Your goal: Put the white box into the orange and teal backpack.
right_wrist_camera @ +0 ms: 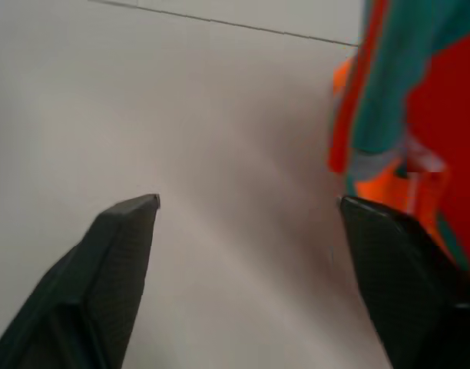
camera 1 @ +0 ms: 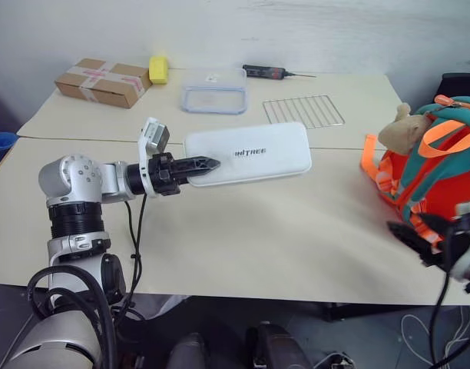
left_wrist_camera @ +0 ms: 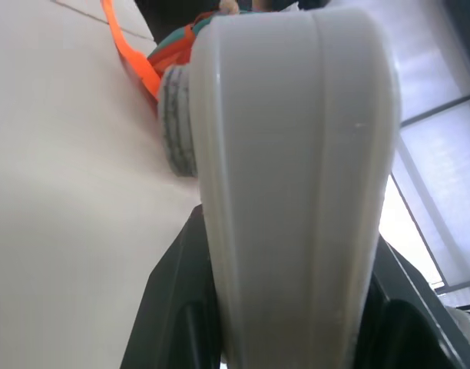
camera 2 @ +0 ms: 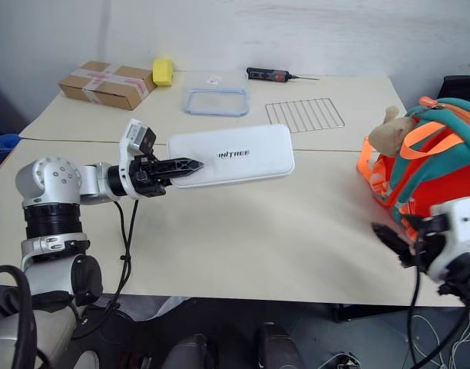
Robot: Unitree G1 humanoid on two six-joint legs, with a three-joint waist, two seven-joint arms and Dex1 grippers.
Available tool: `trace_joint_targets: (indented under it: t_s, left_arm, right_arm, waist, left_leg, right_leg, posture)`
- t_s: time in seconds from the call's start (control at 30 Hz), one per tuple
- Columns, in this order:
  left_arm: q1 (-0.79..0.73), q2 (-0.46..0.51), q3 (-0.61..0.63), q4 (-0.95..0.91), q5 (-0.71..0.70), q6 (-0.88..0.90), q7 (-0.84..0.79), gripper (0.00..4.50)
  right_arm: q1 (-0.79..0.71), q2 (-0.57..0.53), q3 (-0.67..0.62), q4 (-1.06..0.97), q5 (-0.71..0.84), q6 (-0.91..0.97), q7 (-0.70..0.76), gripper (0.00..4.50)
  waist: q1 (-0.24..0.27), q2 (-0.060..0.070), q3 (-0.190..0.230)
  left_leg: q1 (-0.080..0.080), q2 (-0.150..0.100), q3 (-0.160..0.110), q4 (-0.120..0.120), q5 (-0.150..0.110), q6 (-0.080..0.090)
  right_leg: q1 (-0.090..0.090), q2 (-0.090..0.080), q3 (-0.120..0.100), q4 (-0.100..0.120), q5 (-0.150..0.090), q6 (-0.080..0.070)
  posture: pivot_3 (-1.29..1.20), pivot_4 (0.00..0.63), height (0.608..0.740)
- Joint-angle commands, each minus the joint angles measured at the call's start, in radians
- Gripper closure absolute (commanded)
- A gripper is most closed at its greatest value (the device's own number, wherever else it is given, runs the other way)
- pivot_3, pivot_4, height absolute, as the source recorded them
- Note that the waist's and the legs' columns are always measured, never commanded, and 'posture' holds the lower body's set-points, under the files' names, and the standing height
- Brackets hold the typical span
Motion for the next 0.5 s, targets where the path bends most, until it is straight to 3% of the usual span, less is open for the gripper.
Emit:
trace_joint_targets:
  t_s: [0.03,0.13,0.27,0.43,0.5]
  left_arm:
    - [-0.044,0.026,0.038,-0.097,-0.094,0.001,0.027,3.09]
    - [-0.04,0.053,0.017,-0.167,-0.112,-0.024,0.031,3.09]
    - [0.07,0.123,-0.102,-0.344,-0.077,-0.283,-0.05,3.09]
    - [0.089,0.157,-0.13,-0.322,-0.038,-0.482,-0.058,3.09]
    - [0.073,0.158,-0.126,-0.298,-0.029,-0.523,-0.032,3.09]
  right_arm:
    - [-0.1,-0.004,-0.062,0.033,0.084,0.052,-0.083,0.0]
    - [-0.21,0.016,-0.037,0.124,0.084,0.05,-0.169,0.0]
    - [-0.394,0.12,-0.012,0.296,0.111,0.054,-0.304,0.0]
    - [-0.473,0.136,0.107,0.448,0.048,-0.097,-0.284,0.0]
    - [-0.493,0.126,0.142,0.502,0.025,-0.159,-0.275,0.39]
  waist:
    - [0.0,0.0,0.0]
    - [0.003,0.0,0.0]
    - [0.002,0.001,0.0]
    - [0.007,0.004,0.002]
    - [0.006,0.004,0.002]
  left_leg:
    - [0.0,0.0,0.0,-0.001,0.0,-0.001]
    - [0.001,0.0,0.0,-0.002,0.001,-0.002]
    - [0.002,0.0,0.001,-0.004,0.001,-0.002]
    - [0.001,-0.001,0.002,-0.004,0.003,-0.001]
    - [0.0,-0.002,0.002,-0.005,0.003,-0.001]
  right_leg:
    - [0.0,0.0,0.0,0.0,0.0,0.0]
    - [0.0,0.001,0.001,0.0,0.0,0.0]
    - [-0.001,0.001,0.002,-0.001,0.0,0.0]
    - [-0.002,0.001,0.003,-0.001,0.0,0.0]
    - [-0.002,0.001,0.004,-0.001,0.0,0.0]
  posture:
    - [0.0,0.15,0.74]
    - [0.0,0.15,0.74]
    - [0.0,0.15,0.74]
    - [0.0,0.15,0.74]
    - [0.0,0.15,0.74]
